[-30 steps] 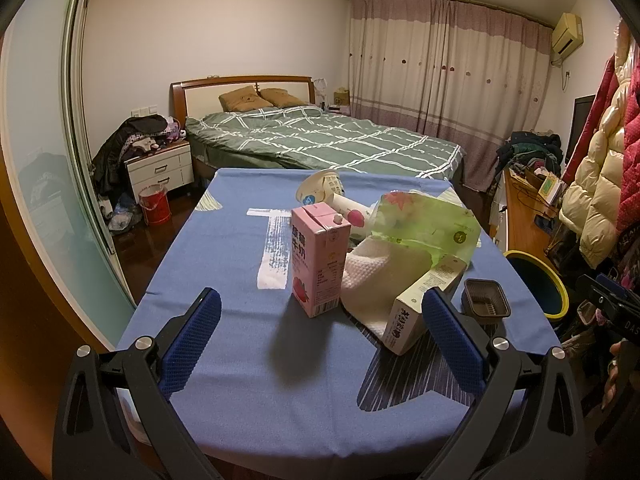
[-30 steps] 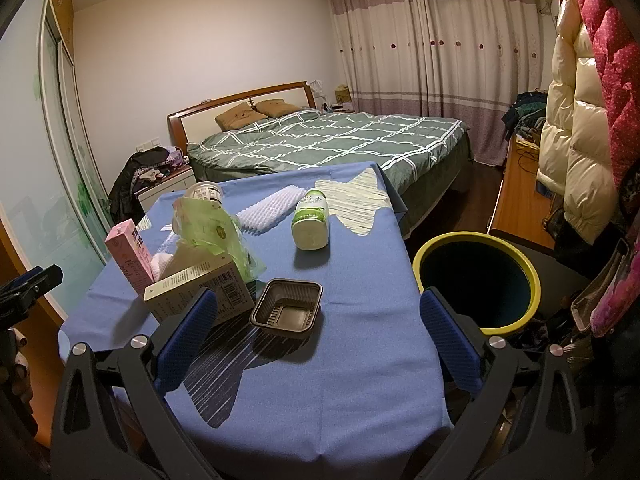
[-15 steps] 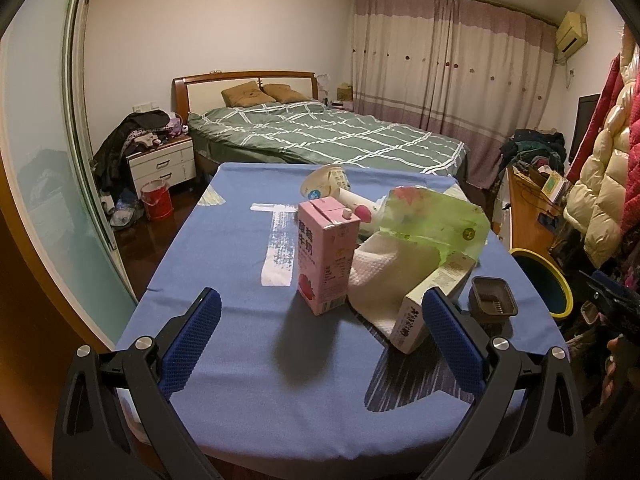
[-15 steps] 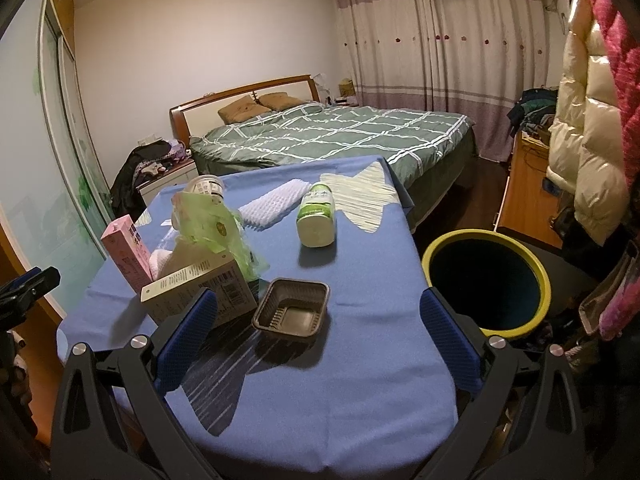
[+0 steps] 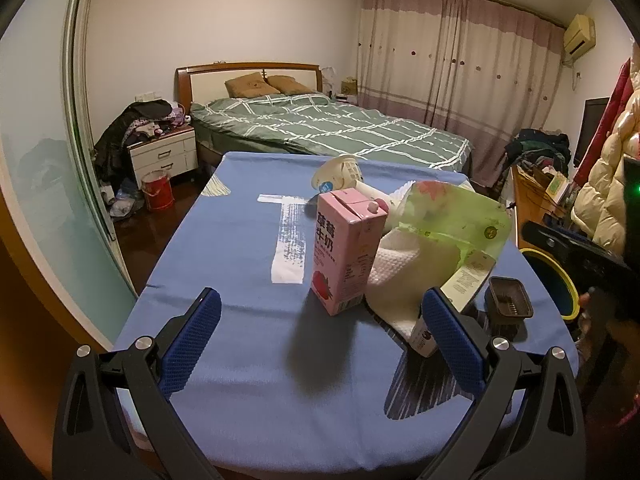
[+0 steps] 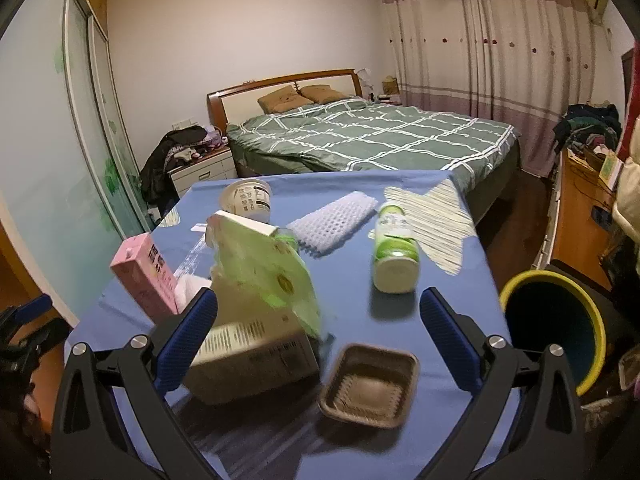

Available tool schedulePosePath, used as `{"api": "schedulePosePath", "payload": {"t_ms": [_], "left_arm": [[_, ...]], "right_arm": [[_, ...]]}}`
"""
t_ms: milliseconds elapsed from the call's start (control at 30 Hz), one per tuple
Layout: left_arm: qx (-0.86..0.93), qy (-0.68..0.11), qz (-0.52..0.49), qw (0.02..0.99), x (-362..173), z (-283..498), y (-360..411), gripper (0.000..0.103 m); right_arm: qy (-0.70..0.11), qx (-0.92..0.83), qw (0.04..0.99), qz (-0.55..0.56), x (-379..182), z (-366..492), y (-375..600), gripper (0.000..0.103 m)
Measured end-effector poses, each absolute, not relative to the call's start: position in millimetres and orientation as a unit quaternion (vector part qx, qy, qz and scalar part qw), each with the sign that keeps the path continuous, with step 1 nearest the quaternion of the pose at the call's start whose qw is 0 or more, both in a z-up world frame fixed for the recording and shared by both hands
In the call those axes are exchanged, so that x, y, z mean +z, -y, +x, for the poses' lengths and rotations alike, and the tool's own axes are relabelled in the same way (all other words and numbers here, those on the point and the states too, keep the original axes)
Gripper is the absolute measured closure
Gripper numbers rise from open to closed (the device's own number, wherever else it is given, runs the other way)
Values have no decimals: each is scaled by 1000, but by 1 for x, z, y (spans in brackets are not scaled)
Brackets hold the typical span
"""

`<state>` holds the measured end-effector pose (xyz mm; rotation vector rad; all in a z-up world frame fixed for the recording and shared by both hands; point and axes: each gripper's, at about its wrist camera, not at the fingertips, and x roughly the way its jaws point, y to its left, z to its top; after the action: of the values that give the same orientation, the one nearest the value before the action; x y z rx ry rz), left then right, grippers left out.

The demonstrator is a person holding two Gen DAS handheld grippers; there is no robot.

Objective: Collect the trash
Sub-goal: 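Reach the right gripper to the green plastic bag and close on it, then carry the green bag over the yellow-rimmed bin and open the right gripper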

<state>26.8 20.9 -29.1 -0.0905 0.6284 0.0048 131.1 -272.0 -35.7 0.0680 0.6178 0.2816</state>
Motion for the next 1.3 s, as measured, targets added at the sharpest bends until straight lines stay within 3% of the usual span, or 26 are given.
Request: {"api": "schedulePosePath", "payload": {"t_ms": [100, 367, 467, 533, 633, 833, 1300], "left_arm": [[1, -315, -47, 948, -33, 35, -23, 4], [-7, -332, -51, 942, -45, 52, -25, 4], [-8, -335, -52, 941, -48, 55, -25, 4], [-9, -337, -54, 940, -49, 56, -25, 4], [-9, -337, -55, 940, -49, 55, -25, 4], [-12, -335, -51, 941, -49, 54, -23, 4], [-28, -335, -43, 941, -46, 50, -9, 4]], "right_arm": [[-312, 135, 940, 26, -40, 148, 262, 7], [-336, 153, 929, 36, -53, 169, 252, 41], [-335, 161, 928, 42, -53, 168, 253, 62], [-329, 163, 929, 44, -51, 164, 253, 83], [-319, 166, 932, 48, -47, 160, 254, 92], [-299, 171, 937, 58, -34, 148, 261, 98], [-221, 120, 963, 97, 9, 124, 314, 99]]}}
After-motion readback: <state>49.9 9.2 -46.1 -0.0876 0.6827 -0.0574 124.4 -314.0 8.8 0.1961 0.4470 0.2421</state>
